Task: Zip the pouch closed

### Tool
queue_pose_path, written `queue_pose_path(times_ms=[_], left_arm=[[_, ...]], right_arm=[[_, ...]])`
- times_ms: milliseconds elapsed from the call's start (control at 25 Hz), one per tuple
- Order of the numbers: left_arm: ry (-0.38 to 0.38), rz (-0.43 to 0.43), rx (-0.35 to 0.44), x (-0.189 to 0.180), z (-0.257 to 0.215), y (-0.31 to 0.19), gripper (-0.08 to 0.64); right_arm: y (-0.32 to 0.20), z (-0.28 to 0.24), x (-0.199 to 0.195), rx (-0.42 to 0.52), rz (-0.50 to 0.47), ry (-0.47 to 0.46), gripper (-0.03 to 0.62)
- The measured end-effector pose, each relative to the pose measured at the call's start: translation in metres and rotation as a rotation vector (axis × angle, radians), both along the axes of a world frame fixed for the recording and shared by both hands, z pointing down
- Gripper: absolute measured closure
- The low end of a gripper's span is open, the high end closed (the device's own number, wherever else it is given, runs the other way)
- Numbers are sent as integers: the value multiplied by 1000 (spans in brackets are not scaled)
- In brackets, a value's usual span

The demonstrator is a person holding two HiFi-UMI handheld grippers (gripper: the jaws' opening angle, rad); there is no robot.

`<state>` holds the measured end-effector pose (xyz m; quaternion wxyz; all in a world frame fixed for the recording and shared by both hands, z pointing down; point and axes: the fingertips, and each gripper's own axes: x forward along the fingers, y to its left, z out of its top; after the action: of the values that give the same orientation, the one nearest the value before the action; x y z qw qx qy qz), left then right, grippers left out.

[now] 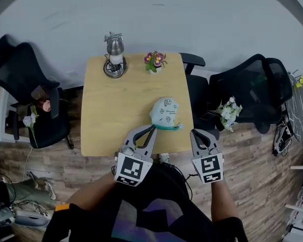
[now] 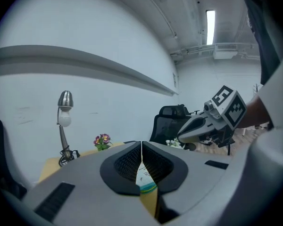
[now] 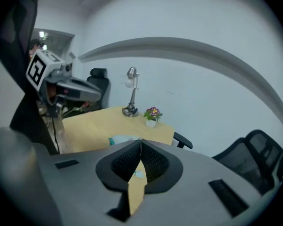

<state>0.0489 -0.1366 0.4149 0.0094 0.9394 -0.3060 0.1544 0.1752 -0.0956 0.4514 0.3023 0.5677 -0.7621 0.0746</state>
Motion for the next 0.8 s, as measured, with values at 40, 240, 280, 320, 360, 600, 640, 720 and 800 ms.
queue_pose_path(times_ms=[40, 240, 280, 320, 360, 600, 640, 720, 800], left_arm=[[-6, -13, 5, 2, 1, -4, 546], [-38, -60, 4, 14, 17, -17, 546], [-46, -66, 4, 16, 21, -19, 546], [-54, -72, 1, 18, 26, -21, 546], [-62, -80, -5, 19, 31, -23, 546], [-84, -149, -65, 23, 56, -31, 546], [-92, -159, -78, 23, 62, -31, 546], [-109, -180, -107, 24, 74, -30, 546], [-118, -205, -140, 23, 86, -28, 546]], right_arm=[[-2, 9, 0, -24, -55, 36, 577], [-14, 42, 3, -98, -251, 130, 575], [-16, 49, 3, -108, -285, 139, 575], [-18, 55, 3, -119, -321, 151, 575], [-19, 62, 4, -130, -357, 163, 575], [-21, 99, 9, -196, -518, 203, 564], [-21, 103, 9, -203, -538, 206, 544], [-22, 112, 10, -214, -581, 214, 511], [-23, 121, 9, -226, -627, 226, 497]])
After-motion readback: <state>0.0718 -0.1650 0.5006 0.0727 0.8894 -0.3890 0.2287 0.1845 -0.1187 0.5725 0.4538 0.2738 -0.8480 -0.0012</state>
